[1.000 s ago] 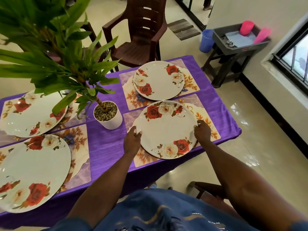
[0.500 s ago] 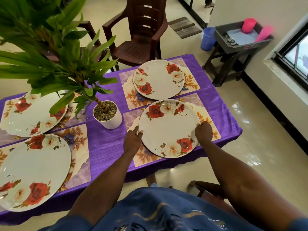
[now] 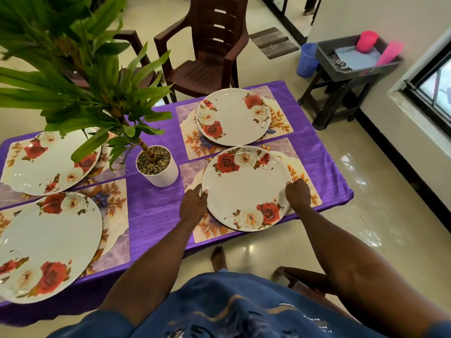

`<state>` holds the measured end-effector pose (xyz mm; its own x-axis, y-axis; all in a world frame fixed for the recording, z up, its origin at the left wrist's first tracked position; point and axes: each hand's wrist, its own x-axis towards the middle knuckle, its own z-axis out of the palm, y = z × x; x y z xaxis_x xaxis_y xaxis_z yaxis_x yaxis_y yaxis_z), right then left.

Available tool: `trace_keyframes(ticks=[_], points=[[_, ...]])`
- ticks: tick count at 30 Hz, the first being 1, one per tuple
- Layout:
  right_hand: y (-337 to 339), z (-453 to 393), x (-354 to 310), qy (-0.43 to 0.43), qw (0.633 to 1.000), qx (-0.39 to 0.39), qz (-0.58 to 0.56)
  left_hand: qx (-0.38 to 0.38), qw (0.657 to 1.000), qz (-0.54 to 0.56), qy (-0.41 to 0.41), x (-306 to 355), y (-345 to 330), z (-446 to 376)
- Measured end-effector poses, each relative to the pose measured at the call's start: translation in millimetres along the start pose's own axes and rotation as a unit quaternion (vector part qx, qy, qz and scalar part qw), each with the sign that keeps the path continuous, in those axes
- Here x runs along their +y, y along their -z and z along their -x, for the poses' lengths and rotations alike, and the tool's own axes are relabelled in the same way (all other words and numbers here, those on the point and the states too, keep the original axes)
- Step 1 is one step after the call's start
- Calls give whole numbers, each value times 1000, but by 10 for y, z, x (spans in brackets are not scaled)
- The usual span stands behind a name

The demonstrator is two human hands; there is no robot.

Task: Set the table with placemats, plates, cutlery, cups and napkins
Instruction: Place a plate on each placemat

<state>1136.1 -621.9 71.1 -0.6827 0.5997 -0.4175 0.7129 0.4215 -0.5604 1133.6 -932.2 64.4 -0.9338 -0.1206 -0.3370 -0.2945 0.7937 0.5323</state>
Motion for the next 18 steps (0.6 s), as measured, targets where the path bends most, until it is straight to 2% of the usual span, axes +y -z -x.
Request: trace_keyframes(ticks=[15, 18], points=[[65, 104, -68, 2, 1000, -22, -2, -20, 1000, 4, -8, -56, -14, -35], [7, 254, -152, 12, 998, 30, 47, -10, 999, 42, 10, -40, -9, 22]])
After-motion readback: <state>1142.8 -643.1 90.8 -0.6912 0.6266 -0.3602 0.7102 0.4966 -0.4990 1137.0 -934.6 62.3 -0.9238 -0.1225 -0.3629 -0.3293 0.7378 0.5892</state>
